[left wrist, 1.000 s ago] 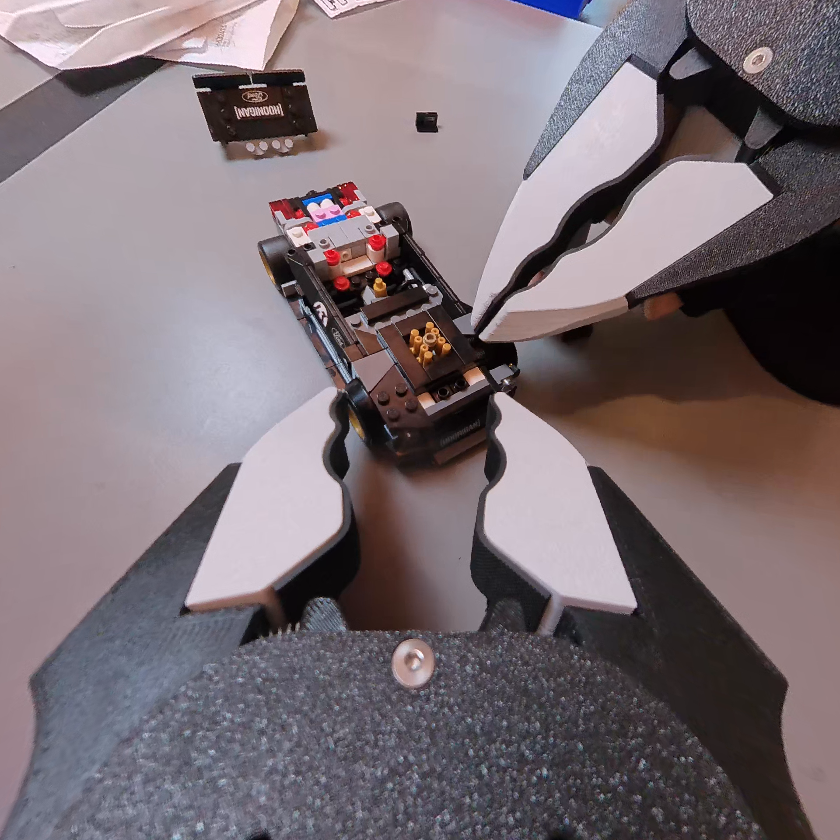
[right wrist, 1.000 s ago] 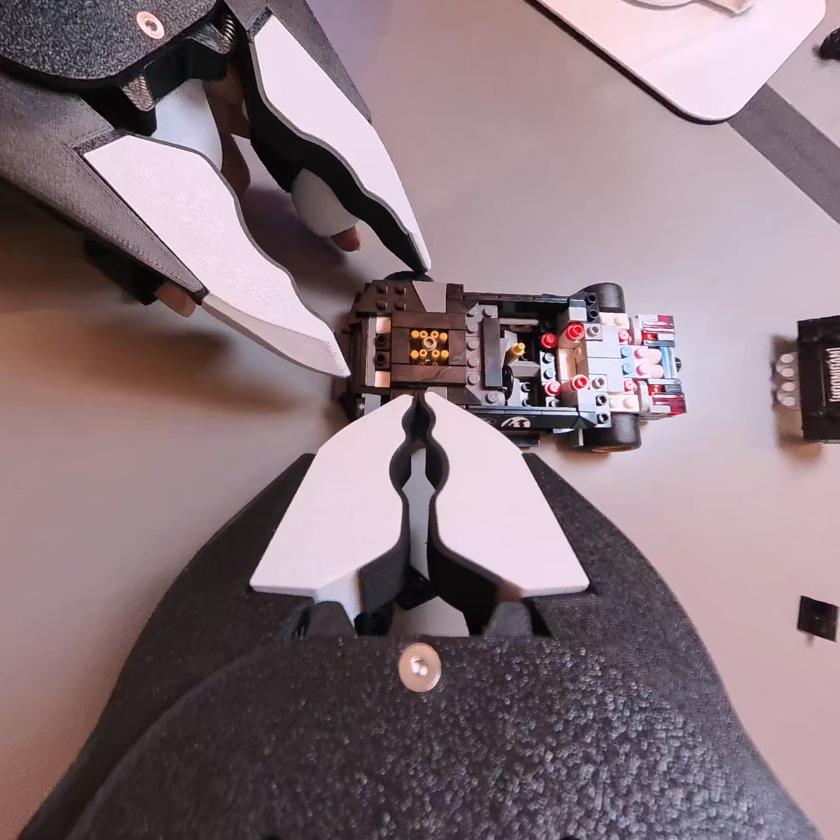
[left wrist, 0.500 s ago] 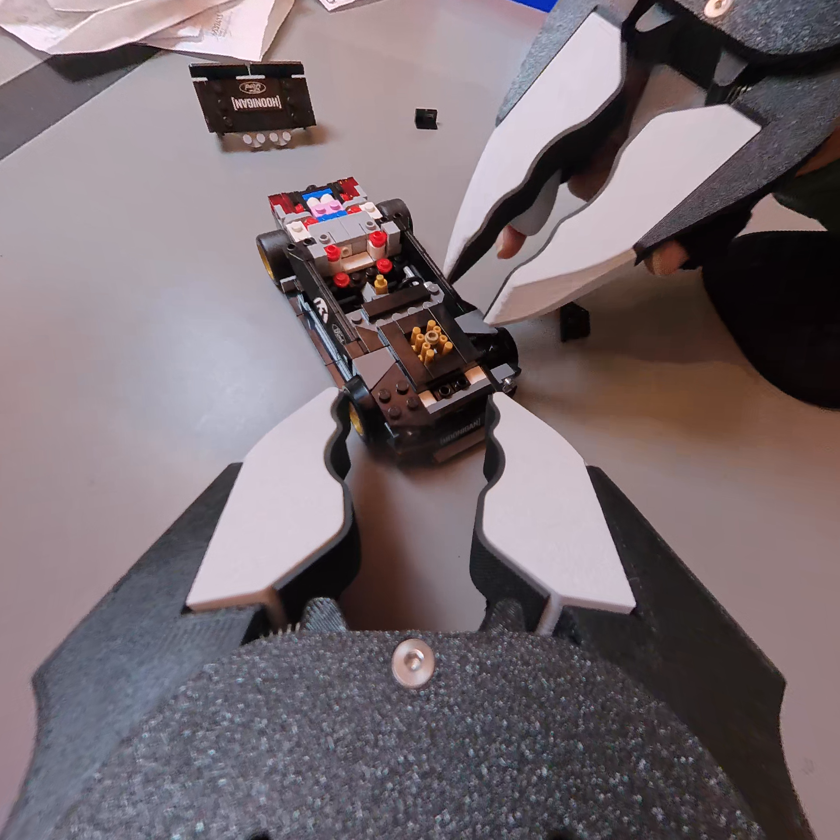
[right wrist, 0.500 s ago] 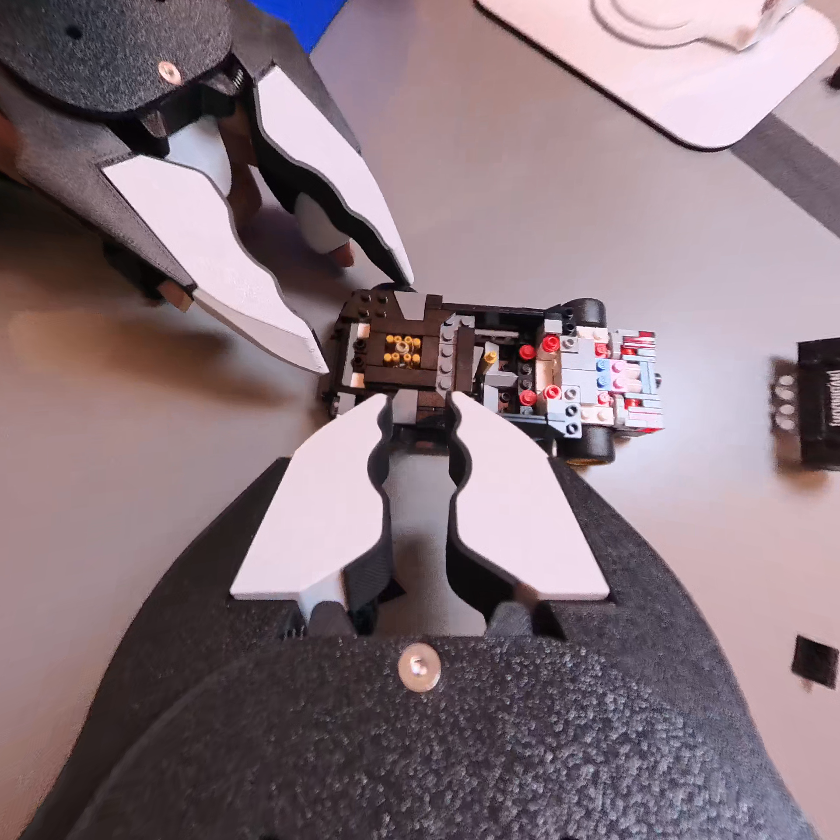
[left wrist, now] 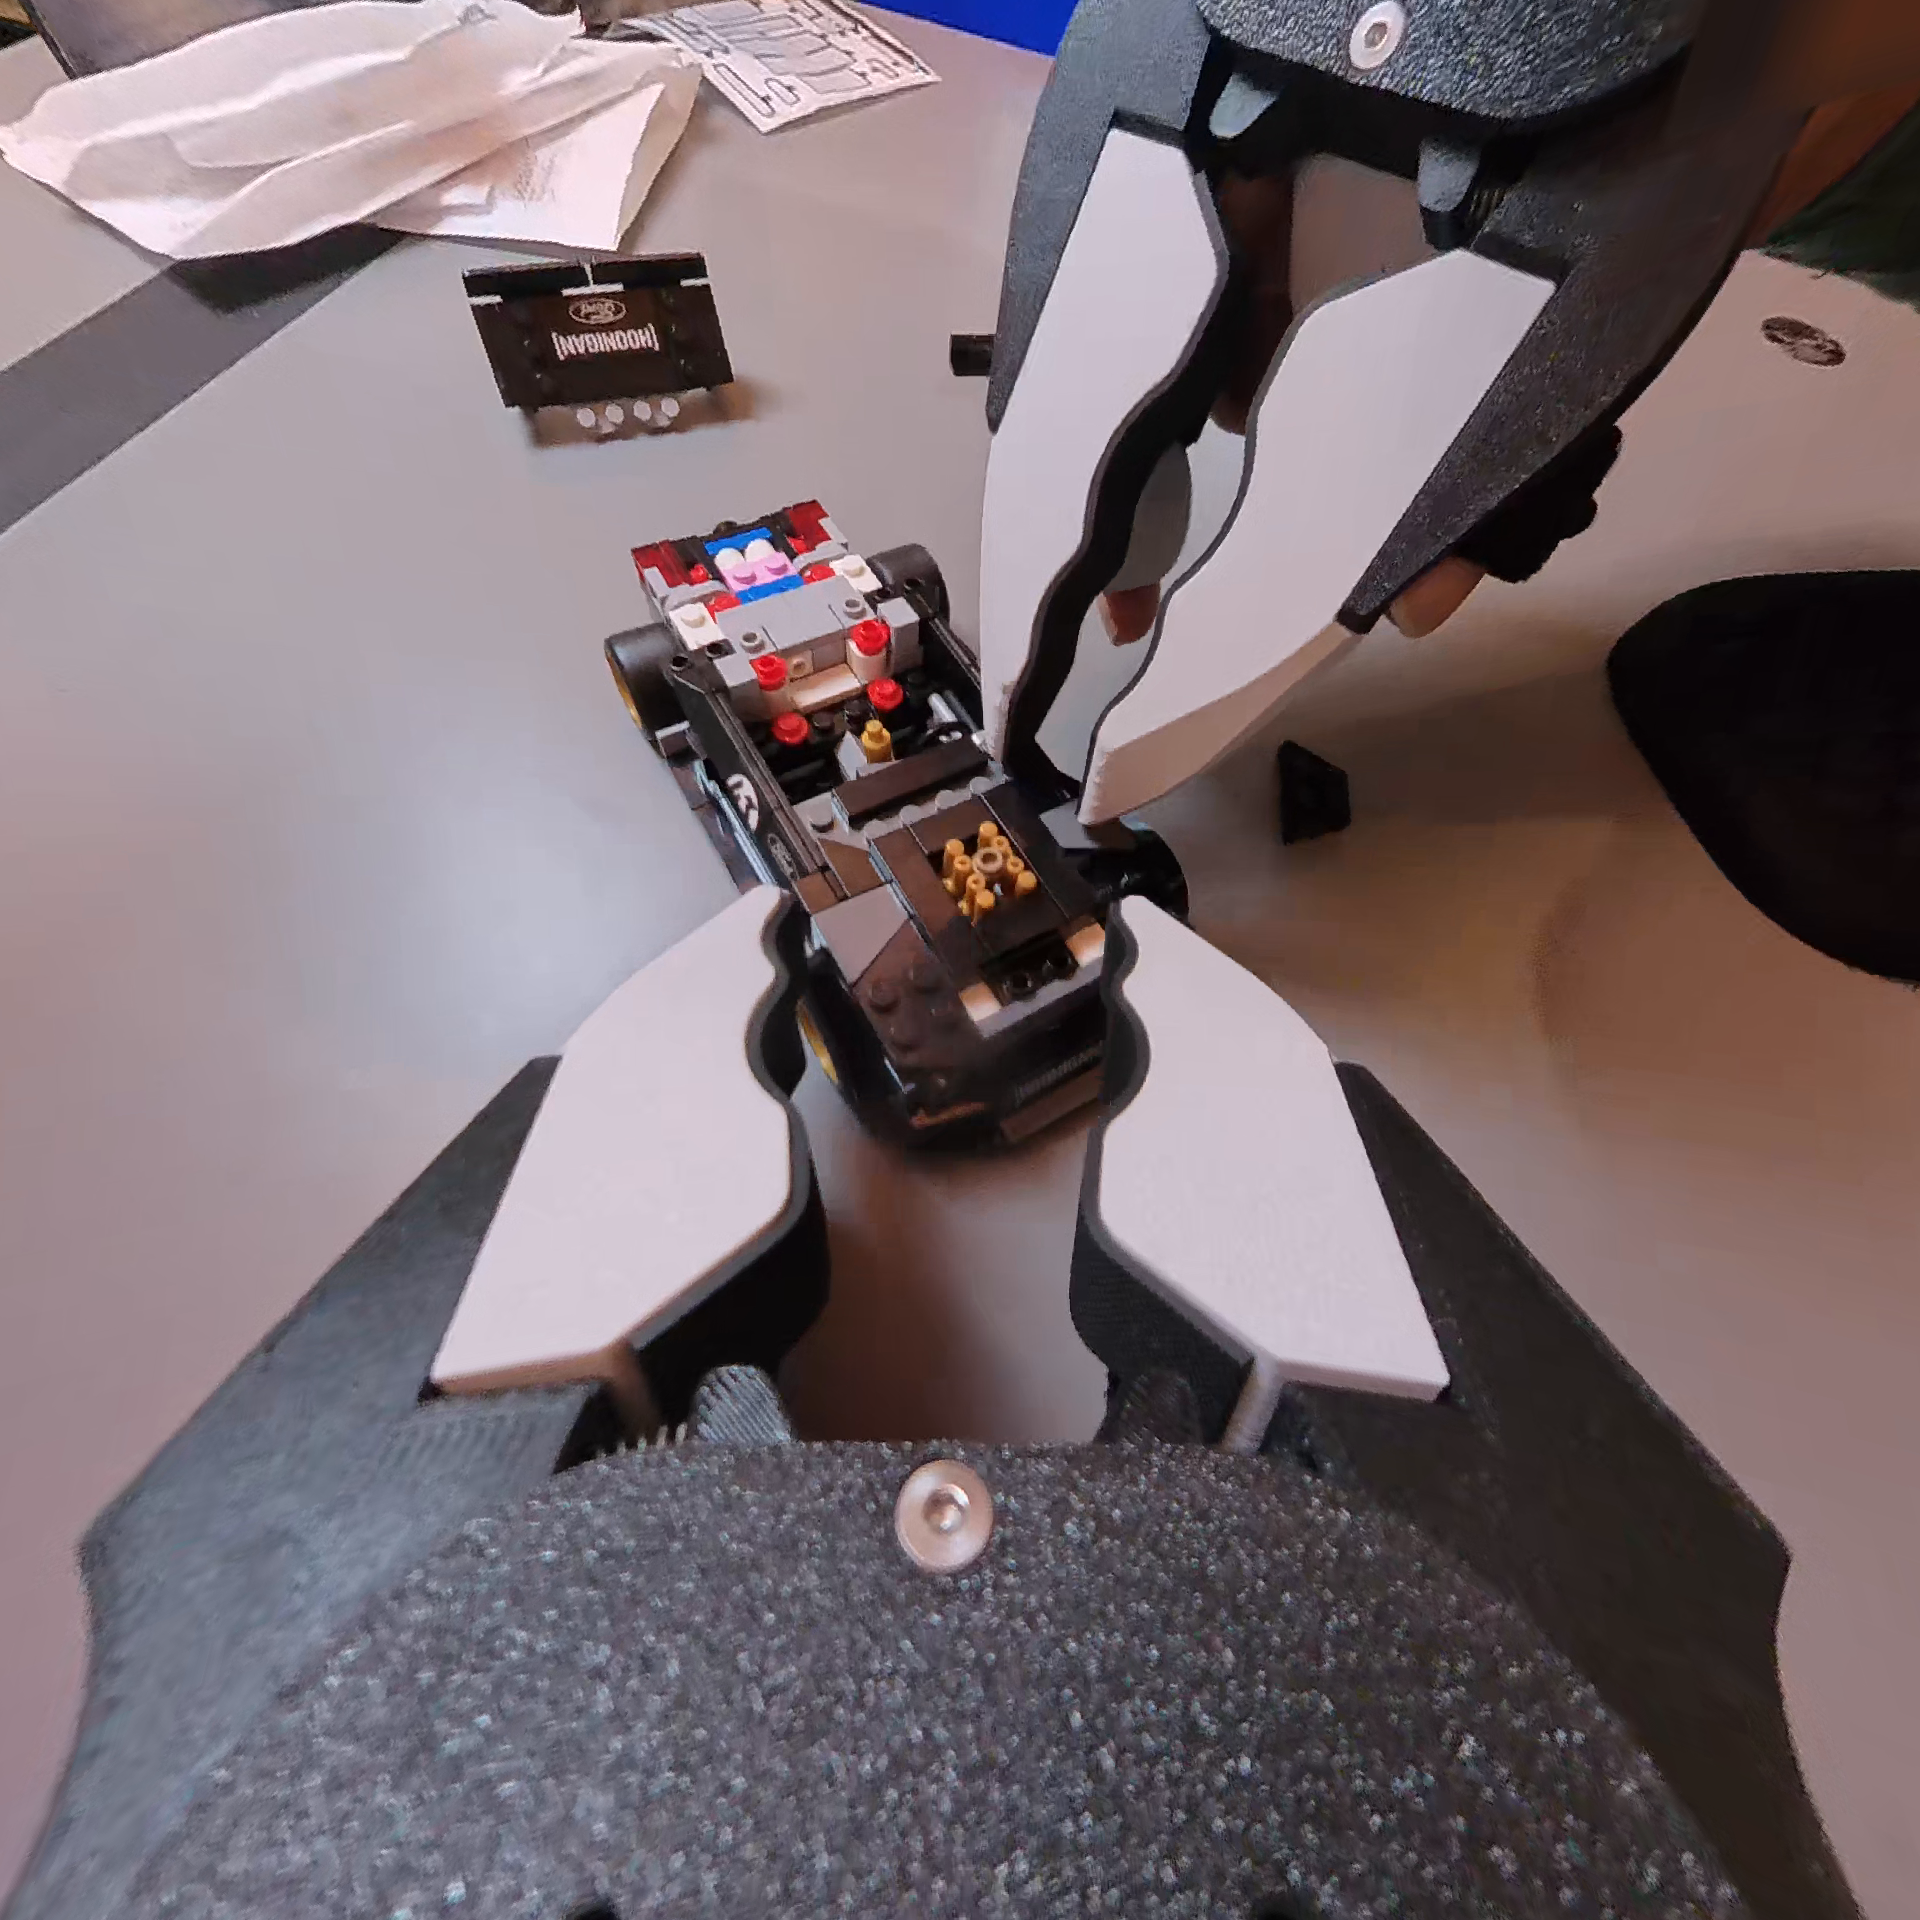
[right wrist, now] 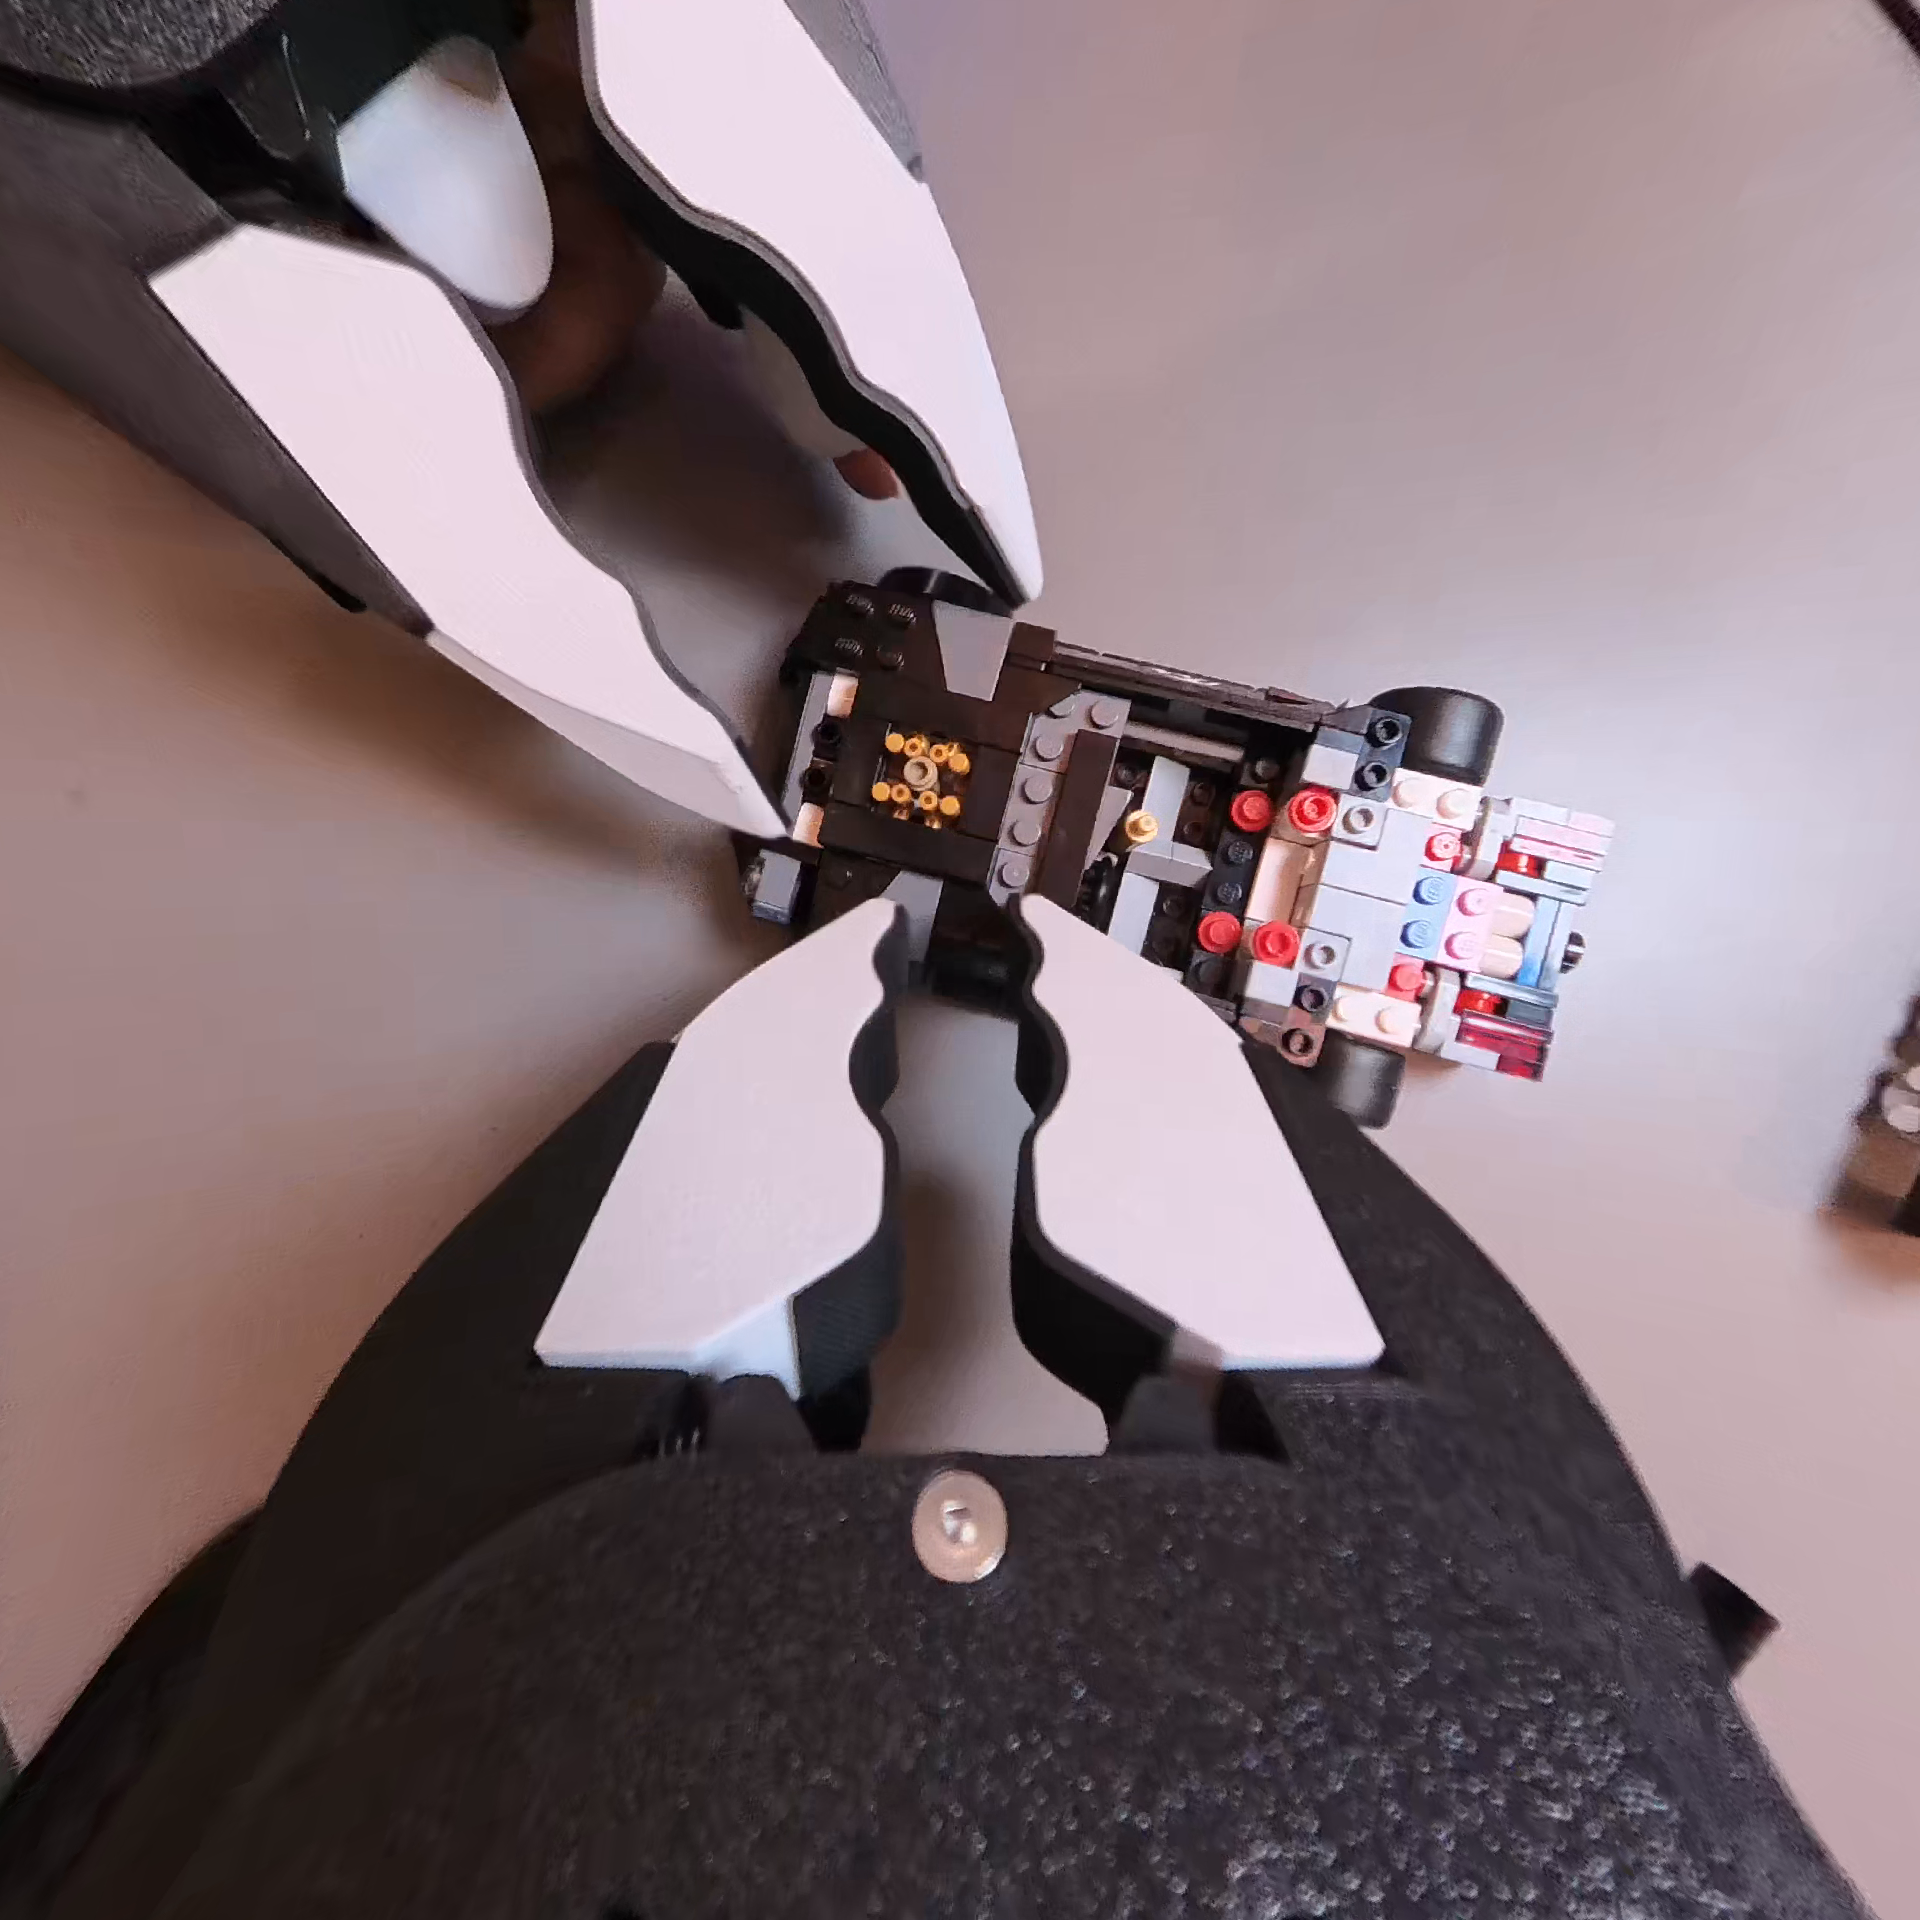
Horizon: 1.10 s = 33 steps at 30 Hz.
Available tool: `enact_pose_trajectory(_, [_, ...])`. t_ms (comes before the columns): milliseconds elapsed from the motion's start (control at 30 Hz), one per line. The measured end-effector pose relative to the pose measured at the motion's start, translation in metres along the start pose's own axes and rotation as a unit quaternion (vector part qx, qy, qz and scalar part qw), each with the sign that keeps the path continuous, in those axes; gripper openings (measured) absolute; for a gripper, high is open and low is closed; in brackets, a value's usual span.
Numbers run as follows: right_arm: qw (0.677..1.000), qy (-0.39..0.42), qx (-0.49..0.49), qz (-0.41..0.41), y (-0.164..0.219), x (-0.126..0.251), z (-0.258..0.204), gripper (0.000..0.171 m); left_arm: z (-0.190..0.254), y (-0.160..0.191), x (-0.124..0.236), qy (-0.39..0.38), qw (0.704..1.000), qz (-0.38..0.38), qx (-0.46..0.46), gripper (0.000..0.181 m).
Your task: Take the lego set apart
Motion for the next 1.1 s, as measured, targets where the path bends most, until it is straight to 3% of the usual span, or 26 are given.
enact_pose_trajectory(333, [1.000,0.004,0.004,0.028,-0.007,0.004,-0.001,0.000,0.002,0.003,-0.001,0.017,0.999,-0.005,0.028,0.054])
enact_pose_trajectory(467, [0.999,0.013,0.020,0.049,-0.014,0.006,-0.006,0.014,0.004,0.006,0.008,0.027,0.999,-0.015,0.026,0.053])
enact_pose_trajectory(700, [0.996,0.021,0.056,0.068,-0.025,-0.003,-0.009,0.020,-0.004,0.017,0.030,-0.023,0.997,-0.068,-0.017,0.040])
enact_pose_trajectory(1100, [0.997,0.020,0.045,0.066,-0.021,-0.010,-0.007,0.034,0.002,0.017,0.022,-0.020,0.997,-0.074,-0.027,0.023])
Point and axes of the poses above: each gripper's, where its closed fingertips meet, x back along the fingers, y out of its underside, z = x × y across the jaws, the point moved 1 cm from there along x, back along the fingers
